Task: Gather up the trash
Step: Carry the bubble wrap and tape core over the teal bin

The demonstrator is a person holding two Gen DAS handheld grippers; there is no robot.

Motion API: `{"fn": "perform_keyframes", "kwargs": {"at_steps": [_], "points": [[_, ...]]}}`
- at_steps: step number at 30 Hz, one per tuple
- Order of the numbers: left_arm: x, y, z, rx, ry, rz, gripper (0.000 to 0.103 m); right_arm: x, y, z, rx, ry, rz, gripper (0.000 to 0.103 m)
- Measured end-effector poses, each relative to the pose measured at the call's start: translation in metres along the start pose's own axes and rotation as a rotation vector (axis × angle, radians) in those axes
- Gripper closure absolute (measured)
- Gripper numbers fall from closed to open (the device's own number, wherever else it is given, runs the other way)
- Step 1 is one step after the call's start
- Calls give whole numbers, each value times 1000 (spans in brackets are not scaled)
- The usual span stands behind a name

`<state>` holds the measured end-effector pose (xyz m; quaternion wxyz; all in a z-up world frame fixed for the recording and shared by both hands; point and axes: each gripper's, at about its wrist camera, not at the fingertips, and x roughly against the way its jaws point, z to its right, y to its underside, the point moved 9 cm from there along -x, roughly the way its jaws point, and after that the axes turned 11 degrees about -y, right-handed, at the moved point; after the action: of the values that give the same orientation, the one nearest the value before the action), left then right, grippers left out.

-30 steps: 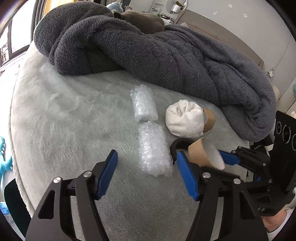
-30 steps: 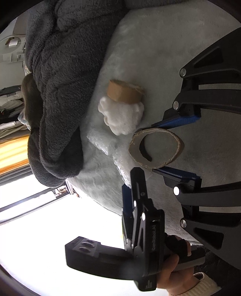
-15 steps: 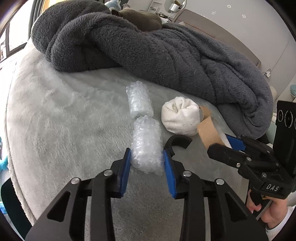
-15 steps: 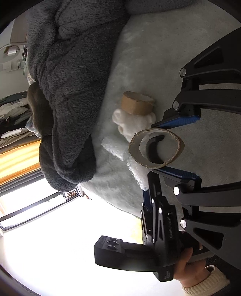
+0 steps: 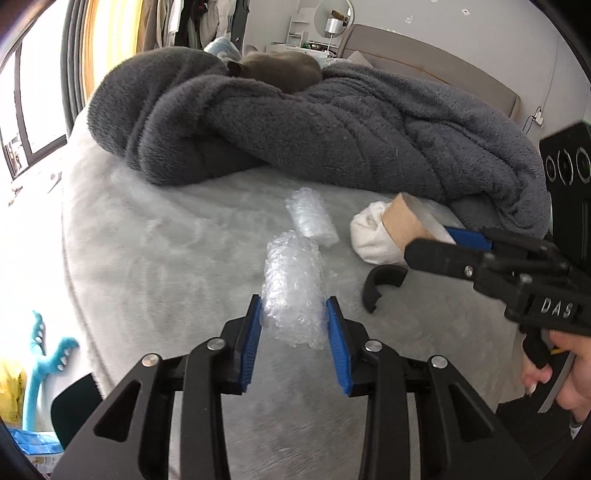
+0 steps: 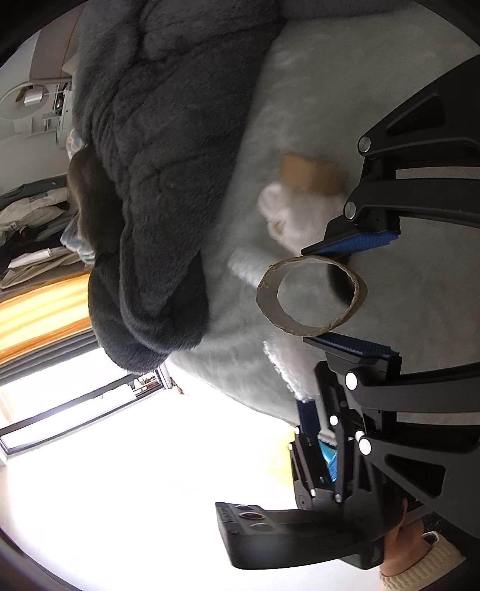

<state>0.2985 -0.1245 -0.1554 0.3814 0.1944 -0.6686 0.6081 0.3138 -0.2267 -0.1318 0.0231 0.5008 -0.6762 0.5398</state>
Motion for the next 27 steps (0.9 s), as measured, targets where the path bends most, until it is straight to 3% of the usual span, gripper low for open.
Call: {"fn": "perform_keyframes", "kwargs": {"at_steps": [12,27], "points": [[24,14,-67,25,-97,22,66,-49,-27,-54,44,-63,-4,62],[43,43,-171,168,-211,-21,66,-120,-35,-131,121,-156,-70,62]]}}
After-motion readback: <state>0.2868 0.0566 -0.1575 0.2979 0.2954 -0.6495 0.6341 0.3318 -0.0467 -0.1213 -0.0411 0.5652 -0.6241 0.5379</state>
